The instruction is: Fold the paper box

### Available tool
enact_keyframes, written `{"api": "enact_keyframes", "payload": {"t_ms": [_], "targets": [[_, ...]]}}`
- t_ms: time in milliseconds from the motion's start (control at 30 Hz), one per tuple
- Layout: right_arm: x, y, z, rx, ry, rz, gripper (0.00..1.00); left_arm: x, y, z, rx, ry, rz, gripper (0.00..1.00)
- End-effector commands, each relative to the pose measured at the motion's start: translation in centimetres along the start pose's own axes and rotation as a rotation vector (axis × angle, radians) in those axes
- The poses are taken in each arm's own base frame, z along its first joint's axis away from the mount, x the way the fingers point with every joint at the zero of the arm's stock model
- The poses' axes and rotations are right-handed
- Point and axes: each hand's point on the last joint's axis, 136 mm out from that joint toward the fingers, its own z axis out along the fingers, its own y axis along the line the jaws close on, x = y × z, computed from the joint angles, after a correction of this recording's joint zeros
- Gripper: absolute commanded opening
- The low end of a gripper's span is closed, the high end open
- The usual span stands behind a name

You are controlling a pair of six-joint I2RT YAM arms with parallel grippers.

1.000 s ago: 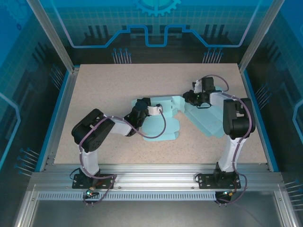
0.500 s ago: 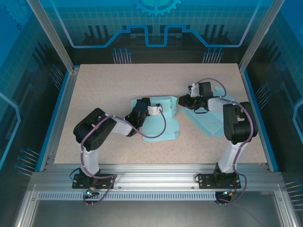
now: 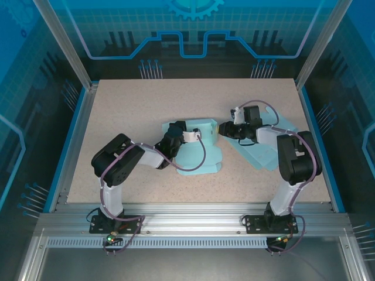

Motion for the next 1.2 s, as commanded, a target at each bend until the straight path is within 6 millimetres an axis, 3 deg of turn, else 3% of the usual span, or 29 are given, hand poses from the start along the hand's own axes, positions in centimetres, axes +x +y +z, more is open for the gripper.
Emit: {"api": "enact_keyframes", "payload": {"t_ms": [0,400,1000,1033,1167], "targets": [[0.3,0.8,-0.7,0.009,-0.02,-0.055,0.31,-0.4,0.0,0.3,-0.005,0.002,0.005,0.0],[0.9,1.8,-0.5,0.008,-0.004,-0.124,0.39,-1.6,2.1,-0.5,-0.173,-0.059,0.038,0.0],[1.0,2.5,0.3,0.037,-0.056,-0.229,0.5,-2.0,1.2,-0.4,-0.177,-0.065,0.067,0.0],[1.8,2.1,0.3,0.046,-0.046,-0.225,0.51,-2.1,1.3,-0.4,-0.177,-0.066,0.067,0.0],[1.7,1.7,0.0,0.073,-0.061,-0.242,0.51,-2.3,1.4,-0.4,-0.178,-0.07,0.065,0.0]]}}
